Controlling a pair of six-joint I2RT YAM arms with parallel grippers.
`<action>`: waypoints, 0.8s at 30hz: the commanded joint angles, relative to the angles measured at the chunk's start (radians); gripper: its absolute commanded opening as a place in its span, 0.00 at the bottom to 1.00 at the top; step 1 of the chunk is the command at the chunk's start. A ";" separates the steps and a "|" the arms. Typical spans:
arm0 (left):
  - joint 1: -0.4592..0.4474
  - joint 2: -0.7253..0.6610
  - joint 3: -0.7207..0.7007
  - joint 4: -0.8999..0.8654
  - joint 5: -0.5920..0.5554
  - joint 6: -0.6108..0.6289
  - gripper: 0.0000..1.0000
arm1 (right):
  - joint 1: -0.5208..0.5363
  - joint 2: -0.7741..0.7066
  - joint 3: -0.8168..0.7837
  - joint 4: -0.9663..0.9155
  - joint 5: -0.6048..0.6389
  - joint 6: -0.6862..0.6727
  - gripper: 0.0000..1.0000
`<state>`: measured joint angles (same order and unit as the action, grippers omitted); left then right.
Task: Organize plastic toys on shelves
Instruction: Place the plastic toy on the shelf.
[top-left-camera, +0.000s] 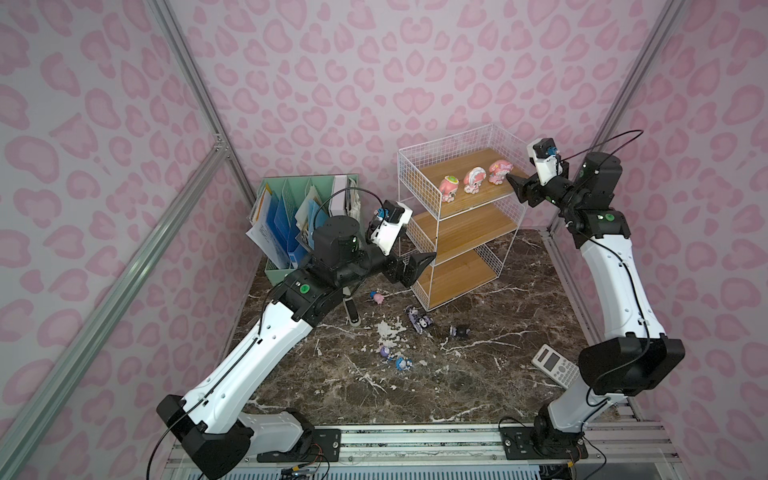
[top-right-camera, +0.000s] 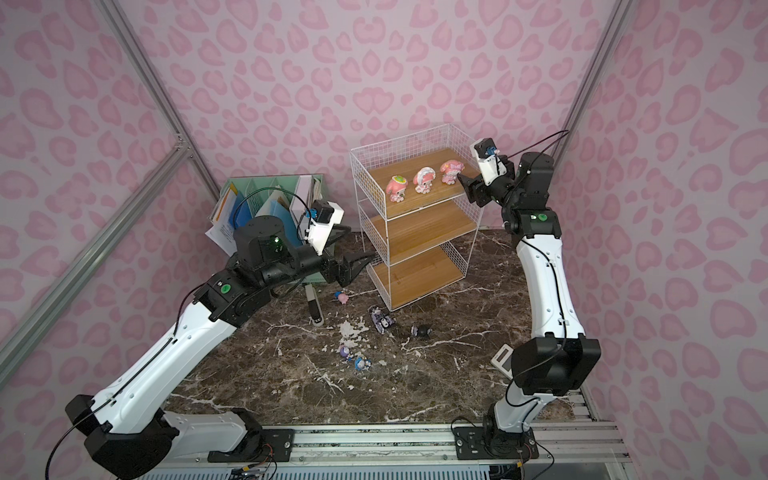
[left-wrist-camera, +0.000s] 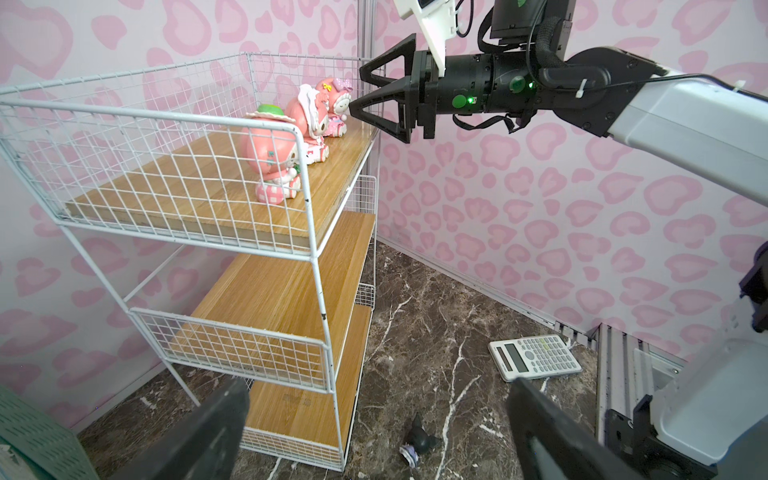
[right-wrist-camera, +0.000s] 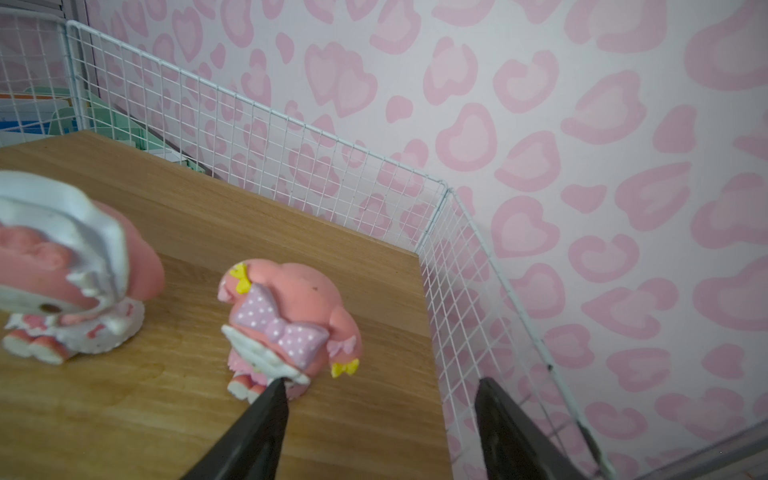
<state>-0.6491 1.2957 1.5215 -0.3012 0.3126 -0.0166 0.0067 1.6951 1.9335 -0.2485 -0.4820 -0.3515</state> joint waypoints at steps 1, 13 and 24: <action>0.001 -0.008 -0.003 0.020 0.009 0.001 0.99 | 0.002 0.014 0.026 0.013 0.014 0.018 0.72; 0.000 -0.032 -0.043 0.021 -0.035 -0.020 0.99 | 0.003 -0.091 -0.050 0.009 0.006 0.037 0.74; 0.001 -0.161 -0.465 0.053 -0.277 -0.200 0.98 | 0.216 -0.538 -0.621 0.064 0.254 0.212 0.83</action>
<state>-0.6487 1.1568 1.1122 -0.2646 0.1009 -0.1421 0.1860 1.2316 1.4250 -0.2180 -0.3344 -0.2462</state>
